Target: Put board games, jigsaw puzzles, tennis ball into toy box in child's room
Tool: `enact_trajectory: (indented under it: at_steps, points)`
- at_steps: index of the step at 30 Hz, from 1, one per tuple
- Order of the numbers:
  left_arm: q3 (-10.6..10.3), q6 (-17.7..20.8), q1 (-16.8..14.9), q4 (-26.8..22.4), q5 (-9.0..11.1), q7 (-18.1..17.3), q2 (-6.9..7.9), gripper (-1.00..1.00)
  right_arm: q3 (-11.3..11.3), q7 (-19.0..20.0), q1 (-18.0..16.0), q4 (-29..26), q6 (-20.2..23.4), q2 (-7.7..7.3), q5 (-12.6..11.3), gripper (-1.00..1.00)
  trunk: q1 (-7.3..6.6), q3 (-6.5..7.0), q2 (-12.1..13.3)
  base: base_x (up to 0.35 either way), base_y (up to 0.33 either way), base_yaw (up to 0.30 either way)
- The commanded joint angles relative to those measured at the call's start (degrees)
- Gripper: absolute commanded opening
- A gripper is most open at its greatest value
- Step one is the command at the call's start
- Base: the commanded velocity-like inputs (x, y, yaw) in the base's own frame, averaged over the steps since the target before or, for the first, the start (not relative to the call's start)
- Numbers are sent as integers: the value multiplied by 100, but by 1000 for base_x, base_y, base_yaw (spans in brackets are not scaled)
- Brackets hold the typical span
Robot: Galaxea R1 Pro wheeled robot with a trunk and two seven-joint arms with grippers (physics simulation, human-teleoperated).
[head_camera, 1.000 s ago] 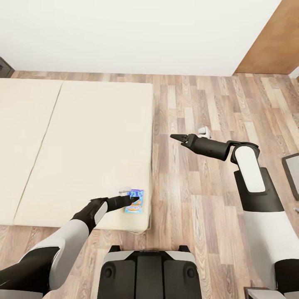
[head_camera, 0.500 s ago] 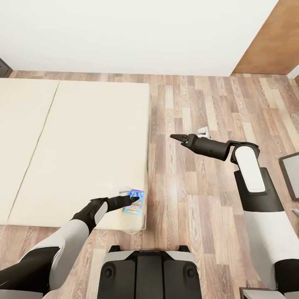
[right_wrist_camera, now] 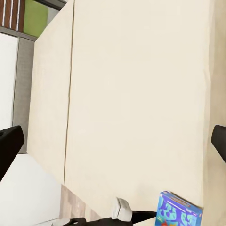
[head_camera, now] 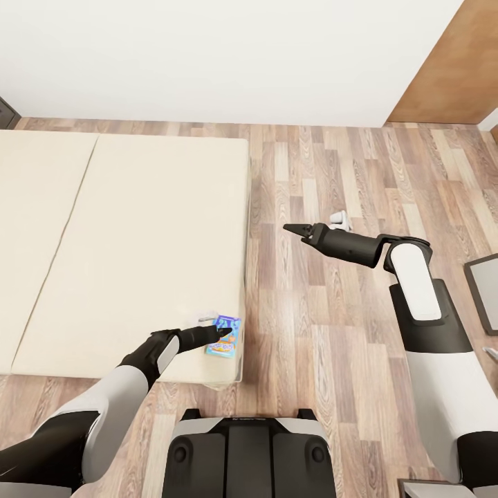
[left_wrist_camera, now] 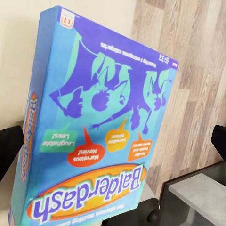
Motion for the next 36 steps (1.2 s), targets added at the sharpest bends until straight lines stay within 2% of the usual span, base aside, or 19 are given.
enact_trajectory:
  at_steps: [1,14,16,19,36]
  points:
    - [42,60,-1,-3,34,-14,-4,100,5,-3,-4,-1,13,-3,-6,100,3,-6,-9,0,0,0]
    - [42,60,-2,-3,34,-14,-4,100,5,-3,-4,-7,4,-9,10,100,3,-6,-9,0,0,0]
    - [79,60,1,-3,52,-51,-69,100,71,-69,-3,43,28,57,31,100,3,-6,-9,0,0,0]
    - [79,60,1,-3,52,-50,-70,100,71,-165,-3,43,28,154,33,100,3,-6,-9,0,0,0]
    - [85,60,2,-3,52,-49,-75,100,66,-473,-2,35,55,155,16,100,3,-6,-9,0,0,0]
